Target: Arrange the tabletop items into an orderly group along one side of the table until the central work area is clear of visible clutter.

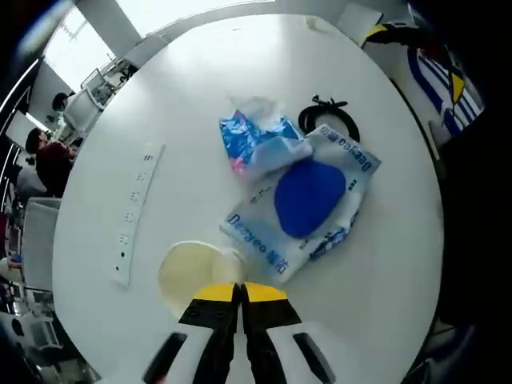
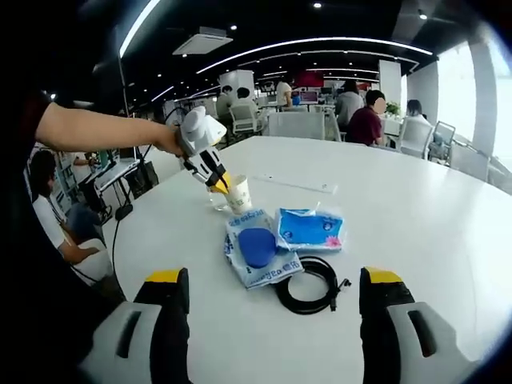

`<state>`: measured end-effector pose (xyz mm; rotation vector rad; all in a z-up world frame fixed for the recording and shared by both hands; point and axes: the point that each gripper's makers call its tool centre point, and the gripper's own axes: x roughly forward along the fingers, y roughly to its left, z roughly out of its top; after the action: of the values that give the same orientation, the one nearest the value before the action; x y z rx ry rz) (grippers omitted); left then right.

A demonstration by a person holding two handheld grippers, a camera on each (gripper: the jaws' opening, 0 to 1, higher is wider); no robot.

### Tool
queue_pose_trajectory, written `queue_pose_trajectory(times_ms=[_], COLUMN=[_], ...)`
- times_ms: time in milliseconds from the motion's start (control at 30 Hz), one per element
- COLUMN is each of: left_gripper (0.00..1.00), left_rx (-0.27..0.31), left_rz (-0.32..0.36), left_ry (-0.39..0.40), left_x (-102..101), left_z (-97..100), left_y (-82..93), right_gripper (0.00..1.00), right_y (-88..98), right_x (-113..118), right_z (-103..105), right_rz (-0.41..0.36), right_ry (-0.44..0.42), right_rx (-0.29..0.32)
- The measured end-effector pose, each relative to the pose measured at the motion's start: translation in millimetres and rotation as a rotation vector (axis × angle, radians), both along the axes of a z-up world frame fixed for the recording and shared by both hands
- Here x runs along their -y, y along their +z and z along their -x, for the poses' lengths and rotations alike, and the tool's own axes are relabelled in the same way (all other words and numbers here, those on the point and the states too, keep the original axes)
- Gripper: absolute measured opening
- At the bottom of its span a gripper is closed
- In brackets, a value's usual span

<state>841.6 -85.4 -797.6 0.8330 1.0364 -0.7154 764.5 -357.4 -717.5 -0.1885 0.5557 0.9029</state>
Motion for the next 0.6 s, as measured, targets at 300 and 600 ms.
queue_pose_trajectory(times_ms=[300,600], left_gripper=[0.00,0.05], left_rx=[-0.004,0.023], left_rz=[-0.024,-0.058], left_ry=[-0.031,-0.031], left_x=[-3,-12], left_z=[1.4,-0.2], left_y=[-10.2,-12.8], right_gripper=[0.84,0.84], right_y=[-2.3,-4.8], right_x=[4,5], right_z=[1,4], right_rz=[0.002,0.009], right_ry=[-0.011,-0.003], right_rx=[-0.006,-0.013])
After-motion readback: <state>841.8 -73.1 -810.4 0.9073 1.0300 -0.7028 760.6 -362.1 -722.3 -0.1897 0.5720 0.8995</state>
